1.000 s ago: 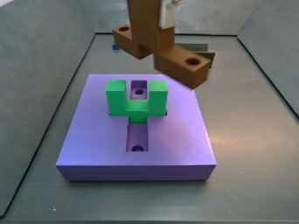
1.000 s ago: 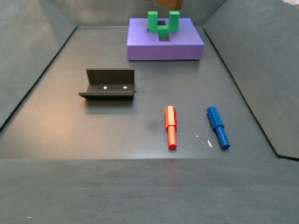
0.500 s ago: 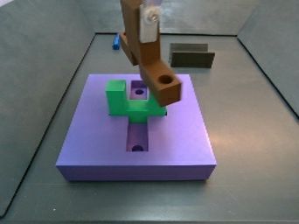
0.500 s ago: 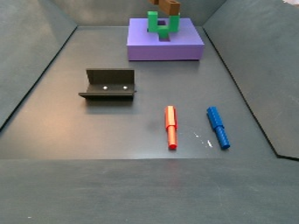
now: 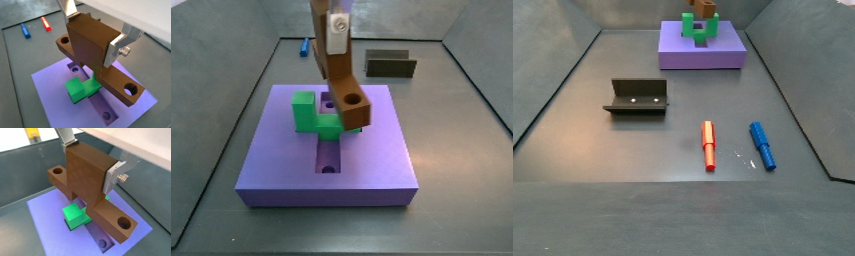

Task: Pick up the brown object. Move up. Place the brown object on the fixture. Regrasp the brown object. Move to above the board. Insert the brown object.
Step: Insert the brown object.

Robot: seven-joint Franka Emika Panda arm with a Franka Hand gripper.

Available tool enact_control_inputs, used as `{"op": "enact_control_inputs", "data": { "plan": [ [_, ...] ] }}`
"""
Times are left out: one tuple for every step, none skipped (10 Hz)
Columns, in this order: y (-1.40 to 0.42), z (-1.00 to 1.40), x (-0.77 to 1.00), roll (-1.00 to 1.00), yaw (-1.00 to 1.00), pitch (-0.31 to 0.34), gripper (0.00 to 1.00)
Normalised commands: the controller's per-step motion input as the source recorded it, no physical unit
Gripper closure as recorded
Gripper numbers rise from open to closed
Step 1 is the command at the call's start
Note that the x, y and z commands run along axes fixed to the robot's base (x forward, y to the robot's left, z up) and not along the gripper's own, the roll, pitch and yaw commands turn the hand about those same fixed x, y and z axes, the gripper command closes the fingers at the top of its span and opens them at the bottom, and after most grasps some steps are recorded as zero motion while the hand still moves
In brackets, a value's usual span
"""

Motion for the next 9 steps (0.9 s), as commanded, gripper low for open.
{"op": "enact_control_inputs", "data": {
  "plan": [
    [0.0,-0.02,0.0,0.13,-0.57,0.436,1.0],
    [0.0,0.0,0.04,0.14,-0.5,0.361,1.0],
    [-0.03,0.0,0.2,0.0,-0.07,0.153,1.0],
    [-0.03,-0.08,0.08,-0.09,-0.01,0.001,1.0],
    [-0.09,-0.2,0.01,-0.11,-0.11,-0.007,1.0],
    [-0.02,-0.24,0.0,-0.1,-0.18,-0.007,1.0],
    [-0.02,-0.11,-0.07,-0.06,-0.43,0.0,1.0],
    [-0.04,-0.01,0.0,-0.05,-0.71,0.0,1.0],
    [-0.04,-0.01,0.0,-0.03,-0.73,0.0,1.0]
  ]
}}
